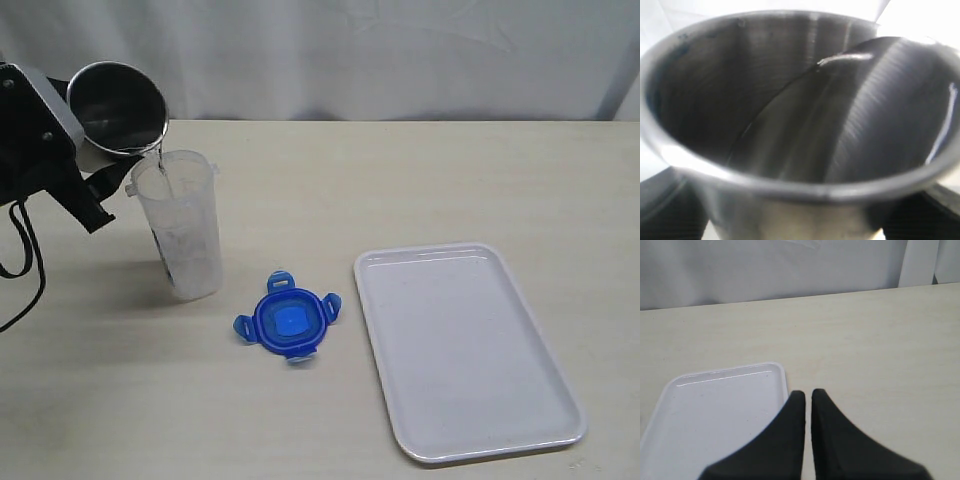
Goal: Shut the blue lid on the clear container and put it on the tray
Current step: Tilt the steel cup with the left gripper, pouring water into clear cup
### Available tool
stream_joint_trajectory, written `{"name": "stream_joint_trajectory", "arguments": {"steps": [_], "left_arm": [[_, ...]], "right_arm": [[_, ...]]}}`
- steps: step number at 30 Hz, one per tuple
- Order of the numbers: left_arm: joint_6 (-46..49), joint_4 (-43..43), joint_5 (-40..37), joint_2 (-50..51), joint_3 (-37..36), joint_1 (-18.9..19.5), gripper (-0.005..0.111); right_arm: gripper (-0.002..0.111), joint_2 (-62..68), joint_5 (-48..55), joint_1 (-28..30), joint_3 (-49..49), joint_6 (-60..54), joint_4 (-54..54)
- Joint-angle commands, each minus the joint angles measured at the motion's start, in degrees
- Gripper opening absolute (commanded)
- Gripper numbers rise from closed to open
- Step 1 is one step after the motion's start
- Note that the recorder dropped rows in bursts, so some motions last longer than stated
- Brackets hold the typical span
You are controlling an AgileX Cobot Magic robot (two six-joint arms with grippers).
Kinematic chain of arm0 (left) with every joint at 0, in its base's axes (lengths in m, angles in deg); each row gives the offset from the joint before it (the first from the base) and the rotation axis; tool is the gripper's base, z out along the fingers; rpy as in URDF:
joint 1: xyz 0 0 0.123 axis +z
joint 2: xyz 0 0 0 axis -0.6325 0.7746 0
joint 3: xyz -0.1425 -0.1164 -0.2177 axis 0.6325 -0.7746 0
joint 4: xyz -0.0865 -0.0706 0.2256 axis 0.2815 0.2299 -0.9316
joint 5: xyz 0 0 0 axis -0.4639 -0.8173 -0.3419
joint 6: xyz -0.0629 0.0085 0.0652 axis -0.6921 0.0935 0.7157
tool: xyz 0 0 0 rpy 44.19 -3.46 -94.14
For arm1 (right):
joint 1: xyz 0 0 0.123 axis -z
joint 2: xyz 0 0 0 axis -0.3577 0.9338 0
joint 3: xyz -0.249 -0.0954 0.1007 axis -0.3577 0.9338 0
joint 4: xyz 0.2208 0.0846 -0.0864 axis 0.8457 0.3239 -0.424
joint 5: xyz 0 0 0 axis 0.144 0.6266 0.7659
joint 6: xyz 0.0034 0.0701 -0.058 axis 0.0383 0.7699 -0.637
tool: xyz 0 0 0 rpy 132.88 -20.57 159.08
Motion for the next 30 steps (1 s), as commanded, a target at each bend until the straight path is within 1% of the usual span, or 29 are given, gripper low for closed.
{"name": "stream_joint_trajectory", "arguments": {"steps": [1, 16, 30], "left_arm": [[0.97, 1.48, 4.41, -1.17, 0.87, -0.12, 0.000], [0.96, 1.38, 4.41, -1.17, 0.87, -0.12, 0.000], [0.42, 1.36, 2.04, -1.17, 0.87, -0.12, 0.000]], "right_arm": [[0.005, -0.14, -0.39, 0.20, 0.08, 0.06, -0.03], [0.005, -0.14, -0.39, 0.20, 0.08, 0.06, -0.03], [0.005, -0.14, -0.39, 0.20, 0.08, 0.06, -0.03]]}}
